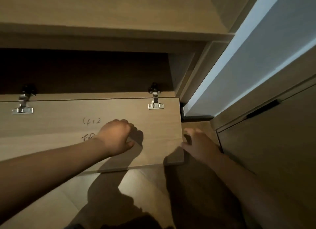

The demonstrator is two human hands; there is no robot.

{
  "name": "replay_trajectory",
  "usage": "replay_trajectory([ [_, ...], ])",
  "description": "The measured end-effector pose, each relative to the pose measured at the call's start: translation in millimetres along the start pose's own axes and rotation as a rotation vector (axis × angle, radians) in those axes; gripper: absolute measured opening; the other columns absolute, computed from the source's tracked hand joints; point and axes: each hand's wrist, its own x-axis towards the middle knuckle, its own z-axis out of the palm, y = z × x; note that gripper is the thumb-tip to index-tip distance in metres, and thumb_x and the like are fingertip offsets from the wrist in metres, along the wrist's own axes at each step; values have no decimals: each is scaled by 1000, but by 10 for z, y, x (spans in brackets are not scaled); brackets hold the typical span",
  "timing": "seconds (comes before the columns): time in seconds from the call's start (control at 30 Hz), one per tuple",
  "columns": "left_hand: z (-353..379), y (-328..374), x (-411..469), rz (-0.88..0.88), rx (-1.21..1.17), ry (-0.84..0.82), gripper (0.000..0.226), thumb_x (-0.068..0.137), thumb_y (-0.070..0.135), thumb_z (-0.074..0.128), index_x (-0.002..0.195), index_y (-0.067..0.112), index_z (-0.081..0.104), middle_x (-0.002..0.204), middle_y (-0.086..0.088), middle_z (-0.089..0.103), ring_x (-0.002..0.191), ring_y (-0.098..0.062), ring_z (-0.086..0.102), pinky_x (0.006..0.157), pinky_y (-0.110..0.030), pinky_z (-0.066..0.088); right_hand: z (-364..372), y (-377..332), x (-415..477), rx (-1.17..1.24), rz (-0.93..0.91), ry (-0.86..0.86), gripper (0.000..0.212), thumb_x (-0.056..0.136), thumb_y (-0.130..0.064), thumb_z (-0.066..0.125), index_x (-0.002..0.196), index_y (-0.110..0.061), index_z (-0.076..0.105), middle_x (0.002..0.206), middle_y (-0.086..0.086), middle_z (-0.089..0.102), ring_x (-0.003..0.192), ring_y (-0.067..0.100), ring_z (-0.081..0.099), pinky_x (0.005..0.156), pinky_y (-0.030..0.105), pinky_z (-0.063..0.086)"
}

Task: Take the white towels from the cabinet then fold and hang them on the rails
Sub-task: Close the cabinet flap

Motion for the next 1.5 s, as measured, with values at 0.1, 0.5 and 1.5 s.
replay_trajectory([
  [0.1, 224, -3, 209, 30, 4, 56, 46, 86, 50, 56, 123, 22, 58, 115, -1, 60, 100, -20, 58, 85, -34, 51, 205, 106, 185, 62, 36, -10, 65, 93, -37, 62, 149, -21, 32, 149, 3, 40, 135, 21, 41, 106, 33, 37],
  [0.5, 504, 98, 260, 66, 34, 82, 48, 86, 50, 57, 122, 19, 57, 117, -2, 59, 102, -20, 58, 86, -36, 51, 682, 502, 140, 326, 173, -62, 74, 91, -39, 64, 152, -21, 26, 146, 2, 45, 130, 20, 47, 100, 32, 41],
  [1.5, 254, 371, -202, 159, -219, 63, 89, 64, 76, 65, 137, 29, 44, 140, 9, 41, 124, -13, 40, 101, -28, 42, 380, 366, -254, 926, 129, -45, 16, 90, -16, 66, 105, -10, 64, 109, 9, 70, 103, 20, 66, 92, 34, 54],
])
